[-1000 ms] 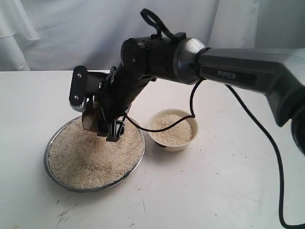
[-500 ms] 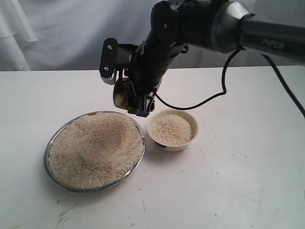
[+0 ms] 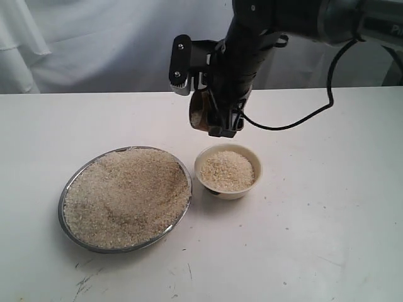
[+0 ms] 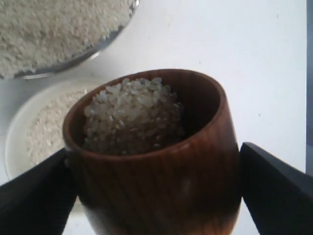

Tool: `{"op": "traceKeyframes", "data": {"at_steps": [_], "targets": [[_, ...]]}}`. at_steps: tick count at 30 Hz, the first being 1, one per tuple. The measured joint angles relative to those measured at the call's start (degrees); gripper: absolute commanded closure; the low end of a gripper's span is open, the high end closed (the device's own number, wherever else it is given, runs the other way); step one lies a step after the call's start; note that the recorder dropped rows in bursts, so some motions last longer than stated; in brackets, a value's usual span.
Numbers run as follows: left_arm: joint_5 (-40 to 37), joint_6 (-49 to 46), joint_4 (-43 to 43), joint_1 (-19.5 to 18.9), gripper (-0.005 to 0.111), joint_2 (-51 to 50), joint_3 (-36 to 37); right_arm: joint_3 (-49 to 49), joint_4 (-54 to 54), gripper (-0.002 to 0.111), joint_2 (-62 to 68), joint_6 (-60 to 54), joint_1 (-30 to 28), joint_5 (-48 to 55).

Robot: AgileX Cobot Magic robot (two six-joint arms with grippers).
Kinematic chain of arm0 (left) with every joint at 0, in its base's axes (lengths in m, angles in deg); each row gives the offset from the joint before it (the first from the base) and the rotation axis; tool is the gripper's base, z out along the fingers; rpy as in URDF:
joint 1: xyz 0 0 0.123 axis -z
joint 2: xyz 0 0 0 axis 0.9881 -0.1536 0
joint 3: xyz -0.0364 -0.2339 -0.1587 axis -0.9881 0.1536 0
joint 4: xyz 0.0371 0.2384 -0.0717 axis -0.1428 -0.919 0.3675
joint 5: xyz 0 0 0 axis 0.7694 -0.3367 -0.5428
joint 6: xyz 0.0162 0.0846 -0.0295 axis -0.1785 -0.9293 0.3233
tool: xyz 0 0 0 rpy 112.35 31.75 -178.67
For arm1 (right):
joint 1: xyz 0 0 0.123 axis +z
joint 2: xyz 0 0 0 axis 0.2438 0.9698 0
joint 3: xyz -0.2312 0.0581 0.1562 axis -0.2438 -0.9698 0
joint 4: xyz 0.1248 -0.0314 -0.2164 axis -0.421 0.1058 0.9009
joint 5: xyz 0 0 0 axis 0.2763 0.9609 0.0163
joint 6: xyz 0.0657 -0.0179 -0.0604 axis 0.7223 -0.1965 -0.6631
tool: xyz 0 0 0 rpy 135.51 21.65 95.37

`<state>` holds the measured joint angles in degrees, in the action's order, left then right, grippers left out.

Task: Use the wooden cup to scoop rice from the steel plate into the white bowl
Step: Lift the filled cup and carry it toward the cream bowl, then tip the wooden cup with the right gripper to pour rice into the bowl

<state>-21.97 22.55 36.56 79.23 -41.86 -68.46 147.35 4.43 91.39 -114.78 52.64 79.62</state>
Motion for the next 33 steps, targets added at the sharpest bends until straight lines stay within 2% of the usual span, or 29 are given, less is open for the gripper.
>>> {"op": "traceKeyframes", "data": {"at_steps": [8,22,29,33], "targets": [[0.0,0.0,0.0,0.0,0.107,0.0,0.0,-3.5,12.9,0.108,-0.9,0.8,-0.6,0.9],[0.0,0.0,0.0,0.0,0.107,0.0,0.0,-14.2,22.2,0.108,-1.3,-4.0,0.3,-6.7],[0.0,0.0,0.0,0.0,0.107,0.0,0.0,-15.2,24.6,0.108,-1.3,-4.4,1.7,-9.6],[0.0,0.0,0.0,0.0,0.107,0.0,0.0,-15.2,29.4,0.108,-0.7,-4.7,3.2,-9.9]]}}
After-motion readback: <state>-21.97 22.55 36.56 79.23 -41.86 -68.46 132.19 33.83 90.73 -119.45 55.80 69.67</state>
